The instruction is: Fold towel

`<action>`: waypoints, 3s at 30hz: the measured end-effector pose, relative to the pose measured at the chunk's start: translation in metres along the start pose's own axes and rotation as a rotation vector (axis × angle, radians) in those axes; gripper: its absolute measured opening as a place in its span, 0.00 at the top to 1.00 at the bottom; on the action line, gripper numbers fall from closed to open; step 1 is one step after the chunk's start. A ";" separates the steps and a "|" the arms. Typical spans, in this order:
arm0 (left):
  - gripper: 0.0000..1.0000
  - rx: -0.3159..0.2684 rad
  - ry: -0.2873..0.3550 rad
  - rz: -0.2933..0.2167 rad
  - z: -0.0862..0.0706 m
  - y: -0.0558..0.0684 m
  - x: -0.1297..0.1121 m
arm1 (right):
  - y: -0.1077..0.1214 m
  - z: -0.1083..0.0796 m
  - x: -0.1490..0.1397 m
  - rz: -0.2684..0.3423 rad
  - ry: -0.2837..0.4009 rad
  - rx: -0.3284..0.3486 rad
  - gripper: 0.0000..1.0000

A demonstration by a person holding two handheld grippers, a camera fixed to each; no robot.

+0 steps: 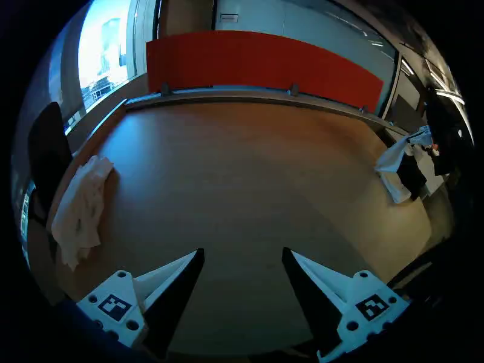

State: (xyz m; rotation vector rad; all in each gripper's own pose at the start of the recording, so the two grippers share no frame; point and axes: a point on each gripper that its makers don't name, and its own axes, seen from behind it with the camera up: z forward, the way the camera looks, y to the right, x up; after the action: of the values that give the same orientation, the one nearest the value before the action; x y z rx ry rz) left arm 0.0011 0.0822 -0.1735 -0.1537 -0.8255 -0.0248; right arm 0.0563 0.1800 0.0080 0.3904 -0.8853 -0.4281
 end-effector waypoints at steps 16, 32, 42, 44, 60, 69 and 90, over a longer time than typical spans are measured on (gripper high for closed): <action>0.05 -0.011 -0.009 0.020 -0.001 0.006 -0.005 | -0.002 -0.014 -0.099 0.063 -0.119 -0.024 0.97; 0.05 -0.004 -0.016 0.031 -0.006 0.007 -0.013 | 0.007 -0.016 -0.150 0.068 -0.216 -0.073 0.97; 0.05 0.005 -0.026 0.048 -0.006 0.005 -0.016 | 0.007 -0.010 -0.179 0.085 -0.281 -0.085 0.97; 0.05 0.005 -0.027 0.050 -0.005 0.005 -0.016 | 0.008 -0.008 -0.182 0.089 -0.289 -0.090 0.97; 0.05 0.014 -0.043 0.076 -0.002 0.007 -0.014 | 0.009 0.004 -0.221 0.150 -0.351 -0.094 0.97; 0.05 0.014 -0.049 0.084 0.001 0.011 -0.013 | 0.004 0.011 -0.229 0.167 -0.349 -0.097 0.95; 0.05 0.001 -0.052 0.089 0.008 0.016 -0.008 | -0.021 0.006 -0.218 0.173 -0.273 -0.062 0.13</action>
State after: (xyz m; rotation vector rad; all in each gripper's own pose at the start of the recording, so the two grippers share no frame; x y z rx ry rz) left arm -0.0087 0.0994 -0.1758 -0.1909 -0.8695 0.0632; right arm -0.0748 0.2728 -0.1413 0.1986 -1.1583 -0.3525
